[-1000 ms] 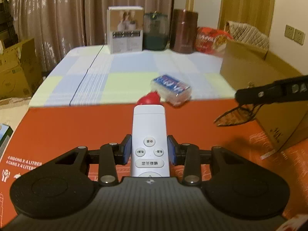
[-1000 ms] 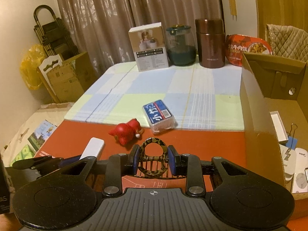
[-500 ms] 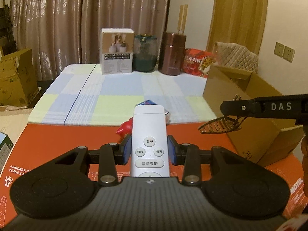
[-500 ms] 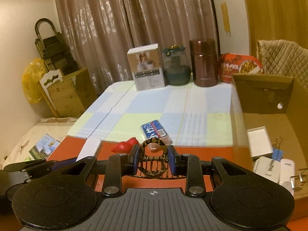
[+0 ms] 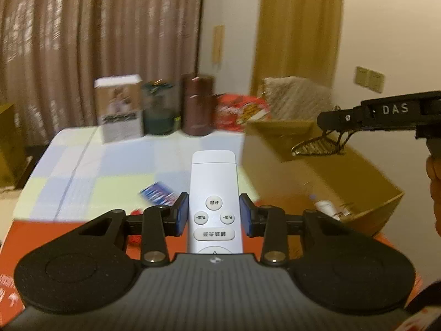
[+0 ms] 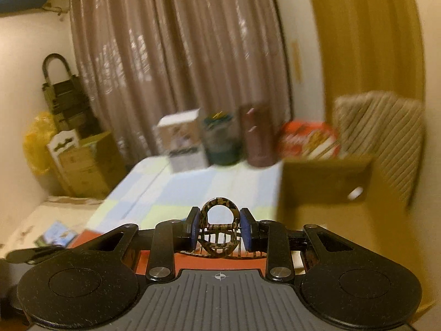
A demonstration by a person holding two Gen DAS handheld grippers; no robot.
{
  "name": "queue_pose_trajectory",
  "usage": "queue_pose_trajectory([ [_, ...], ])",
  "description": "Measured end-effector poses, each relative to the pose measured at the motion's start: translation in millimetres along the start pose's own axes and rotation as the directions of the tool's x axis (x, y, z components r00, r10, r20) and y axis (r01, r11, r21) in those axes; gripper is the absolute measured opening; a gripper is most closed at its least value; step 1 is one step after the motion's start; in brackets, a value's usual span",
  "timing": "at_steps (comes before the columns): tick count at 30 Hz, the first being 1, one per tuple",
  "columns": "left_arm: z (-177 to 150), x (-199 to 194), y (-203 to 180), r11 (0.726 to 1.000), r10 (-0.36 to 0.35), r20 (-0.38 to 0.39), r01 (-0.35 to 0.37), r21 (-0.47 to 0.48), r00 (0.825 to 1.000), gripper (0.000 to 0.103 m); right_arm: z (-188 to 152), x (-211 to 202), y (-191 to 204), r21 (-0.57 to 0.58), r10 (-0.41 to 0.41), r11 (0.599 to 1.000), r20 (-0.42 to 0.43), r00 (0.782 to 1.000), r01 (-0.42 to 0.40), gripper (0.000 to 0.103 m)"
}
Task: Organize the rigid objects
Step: 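Carry the white remote and hair claw toward the cardboard box, then lower the remote and hair claw into the box and open both grippers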
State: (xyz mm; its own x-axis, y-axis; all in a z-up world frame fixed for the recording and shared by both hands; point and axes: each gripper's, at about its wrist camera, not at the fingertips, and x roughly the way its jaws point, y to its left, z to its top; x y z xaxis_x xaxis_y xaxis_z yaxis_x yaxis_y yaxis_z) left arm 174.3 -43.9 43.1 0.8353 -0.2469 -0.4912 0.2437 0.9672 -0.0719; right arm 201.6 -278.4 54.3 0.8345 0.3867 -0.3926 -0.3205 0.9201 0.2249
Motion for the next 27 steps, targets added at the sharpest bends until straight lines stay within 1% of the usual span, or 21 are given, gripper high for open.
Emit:
queue_pose_trajectory([
  [4, 21.8, 10.4, -31.9, 0.998, -0.064, 0.016, 0.064, 0.03, 0.998, 0.033, 20.6, -15.7, -44.0, 0.051, -0.038, 0.998, 0.003, 0.999, 0.038, 0.027],
  [6, 31.3, 17.9, -48.6, 0.995, -0.092, 0.019, 0.091, 0.047, 0.996, 0.033, 25.6, -20.2, -57.6, 0.039, -0.075, 0.996, 0.003, 0.997, 0.075, 0.027],
  [7, 34.5, 21.1, -55.9, 0.993, -0.104, 0.019, 0.102, 0.052, 0.994, 0.033, 26.3, -22.6, -64.7, 0.036, -0.092, 0.995, 0.0, 0.996, 0.092, 0.027],
  [12, 45.8, 39.7, -87.5, 0.984, -0.156, 0.006, 0.155, 0.082, 0.988, 0.033, 20.3, -27.2, -94.4, 0.054, -0.124, 0.991, -0.029, 0.992, 0.126, 0.027],
  [19, 47.9, 73.0, -113.7, 0.974, -0.18, -0.051, 0.185, 0.133, 0.982, 0.033, 1.1, -20.2, -129.0, 0.073, -0.141, 0.986, -0.094, 0.986, 0.148, 0.027],
  [27, 41.1, 110.8, -125.5, 0.97, -0.179, -0.121, 0.196, 0.143, 0.976, 0.033, -13.9, -5.1, -145.1, 0.003, -0.157, 0.987, -0.157, 0.975, 0.159, 0.027],
])
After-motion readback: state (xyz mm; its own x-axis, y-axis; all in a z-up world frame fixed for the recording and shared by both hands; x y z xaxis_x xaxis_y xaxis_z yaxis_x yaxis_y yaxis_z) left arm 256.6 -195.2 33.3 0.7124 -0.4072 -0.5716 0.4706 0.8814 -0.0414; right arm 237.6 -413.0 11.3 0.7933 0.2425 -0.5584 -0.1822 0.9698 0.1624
